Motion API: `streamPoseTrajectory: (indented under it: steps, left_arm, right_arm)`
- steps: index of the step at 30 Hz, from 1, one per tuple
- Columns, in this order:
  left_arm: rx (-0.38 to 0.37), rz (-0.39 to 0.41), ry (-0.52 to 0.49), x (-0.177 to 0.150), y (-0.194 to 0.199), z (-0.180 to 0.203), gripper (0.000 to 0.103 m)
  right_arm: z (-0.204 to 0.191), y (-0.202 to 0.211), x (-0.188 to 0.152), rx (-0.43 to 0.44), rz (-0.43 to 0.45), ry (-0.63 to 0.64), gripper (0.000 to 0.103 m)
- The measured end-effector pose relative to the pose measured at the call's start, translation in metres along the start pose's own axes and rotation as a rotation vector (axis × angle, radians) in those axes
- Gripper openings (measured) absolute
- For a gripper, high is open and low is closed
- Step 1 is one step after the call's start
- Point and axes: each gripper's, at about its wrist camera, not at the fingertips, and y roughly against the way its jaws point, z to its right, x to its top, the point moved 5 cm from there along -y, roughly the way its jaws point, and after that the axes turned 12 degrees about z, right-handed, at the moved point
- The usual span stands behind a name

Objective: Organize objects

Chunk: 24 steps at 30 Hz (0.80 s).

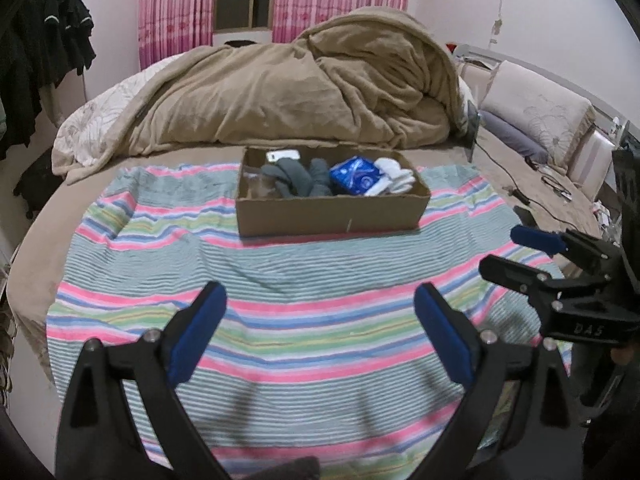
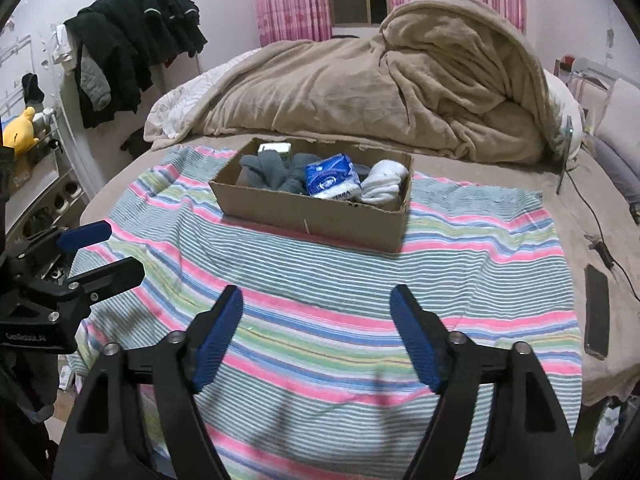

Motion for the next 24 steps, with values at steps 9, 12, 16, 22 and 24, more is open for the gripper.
streamPoseTrajectory:
  steps: [9,12,16,22,24]
  left_arm:
    - [0.032,0.034,0.002,0.011,0.022,0.002,0.096]
    - [0.044,0.033,-0.003,0.013,0.023,0.005,0.096]
    - [0.046,0.031,-0.01,0.016,0.02,0.009,0.096]
    - [0.03,0.011,-0.005,0.017,0.003,0.007,0.096]
    - [0.024,0.012,-0.006,0.018,-0.002,0.006,0.096]
  right_arm:
    - [0.004,0.023,0.011,-0.001,0.047,-0.004,0.08]
    - [0.006,0.024,0.013,0.006,0.052,-0.003,0.08]
    - [0.009,0.025,0.015,0.018,0.059,-0.009,0.08]
    - [0.017,0.017,0.016,0.011,0.051,-0.014,0.08]
    - [0.02,0.012,0.016,0.007,0.045,-0.024,0.08]
